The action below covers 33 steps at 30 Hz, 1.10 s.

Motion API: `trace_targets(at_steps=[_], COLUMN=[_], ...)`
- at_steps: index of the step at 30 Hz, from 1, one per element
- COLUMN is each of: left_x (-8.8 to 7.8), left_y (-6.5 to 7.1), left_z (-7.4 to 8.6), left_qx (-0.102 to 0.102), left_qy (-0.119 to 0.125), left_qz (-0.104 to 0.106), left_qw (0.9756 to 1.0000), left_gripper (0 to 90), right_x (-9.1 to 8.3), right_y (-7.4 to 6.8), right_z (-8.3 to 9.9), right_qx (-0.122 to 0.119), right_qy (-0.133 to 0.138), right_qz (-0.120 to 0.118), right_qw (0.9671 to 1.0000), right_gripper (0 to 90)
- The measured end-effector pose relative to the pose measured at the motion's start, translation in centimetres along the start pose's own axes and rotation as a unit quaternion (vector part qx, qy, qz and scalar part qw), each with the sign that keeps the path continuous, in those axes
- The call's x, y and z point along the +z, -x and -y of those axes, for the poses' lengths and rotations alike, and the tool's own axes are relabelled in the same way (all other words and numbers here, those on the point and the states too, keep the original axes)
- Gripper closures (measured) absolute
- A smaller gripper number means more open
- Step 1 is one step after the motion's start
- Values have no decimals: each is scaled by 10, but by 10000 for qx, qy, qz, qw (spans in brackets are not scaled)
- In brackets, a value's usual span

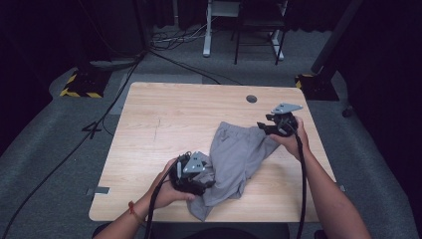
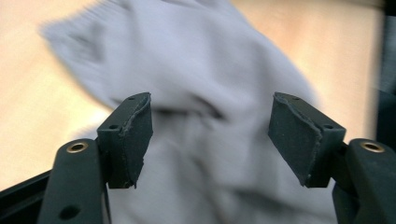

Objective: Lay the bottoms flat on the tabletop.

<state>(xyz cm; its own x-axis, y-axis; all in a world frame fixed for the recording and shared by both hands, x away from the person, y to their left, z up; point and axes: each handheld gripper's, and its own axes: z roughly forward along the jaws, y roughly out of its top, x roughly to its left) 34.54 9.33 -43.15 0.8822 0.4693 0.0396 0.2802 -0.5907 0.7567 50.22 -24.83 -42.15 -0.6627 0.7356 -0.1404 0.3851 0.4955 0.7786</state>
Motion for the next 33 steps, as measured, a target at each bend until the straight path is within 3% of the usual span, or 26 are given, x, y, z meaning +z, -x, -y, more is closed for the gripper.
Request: trace_targets(at_steps=[1,2,3,6,8,10,12,14,17,19,21,24,26,27,29,31,33], left_x=[4,9,21,53,74,93,109,120,130,132,132,132,132,130,120,101,79], left_y=[-7,-16,-30,-53,-65,-72,-77,-82,-88,-91,-92,-93,-93,-92,-90,-89,-89], left_z=[-5,-11,-19,-32,-36,-40,-42,-41,-37,-36,-37,-39,-41,-41,-44,-49,-57], left_qx=[-67,-94,-136,-354,-581,-563,-394,-573,-660,-574,-470,-273,-206,-129,-53,-54,14], left_qy=[44,32,56,-222,-337,-566,-805,-871,-964,-976,-1003,-1058,-1127,-1132,-902,-539,-205], left_qz=[-24,13,-88,-120,115,33,-128,-109,-127,-106,-58,-21,-62,-196,-391,-464,-623], left_qw=[10000,10000,9999,9991,9977,9968,9959,9945,9931,9935,9938,9940,9934,9933,9951,9975,9978], left_gripper=[310,301,291,275,273,260,259,274,395,466,597,792,842,848,851,852,851], right_x=[-4,-9,-13,-20,-18,-16,-10,-4,2,6,9,10,11,10,4,-10,-29], right_y=[-2,-5,-8,-11,-12,-10,-9,-7,-5,-5,-6,-9,-13,-16,-17,-17,-17], right_z=[7,13,20,48,60,70,77,82,85,86,85,80,77,75,71,62,50], right_qx=[80,3,-107,88,124,336,267,351,415,468,468,383,226,123,18,98,-14], right_qy=[-55,-134,-189,-412,-515,-492,-584,-634,-671,-651,-615,-637,-683,-705,-564,-215,130], right_qz=[-107,-119,-107,-263,-253,-389,-391,-459,-537,-616,-546,-475,-397,-327,-251,-206,-35], right_qw=[9999,9998,9997,9988,9983,9975,9972,9963,9954,9949,9955,9961,9966,9969,9981,9995,9999], right_gripper=[473,468,465,432,418,402,392,386,384,390,441,708,859,899,900,900,900])
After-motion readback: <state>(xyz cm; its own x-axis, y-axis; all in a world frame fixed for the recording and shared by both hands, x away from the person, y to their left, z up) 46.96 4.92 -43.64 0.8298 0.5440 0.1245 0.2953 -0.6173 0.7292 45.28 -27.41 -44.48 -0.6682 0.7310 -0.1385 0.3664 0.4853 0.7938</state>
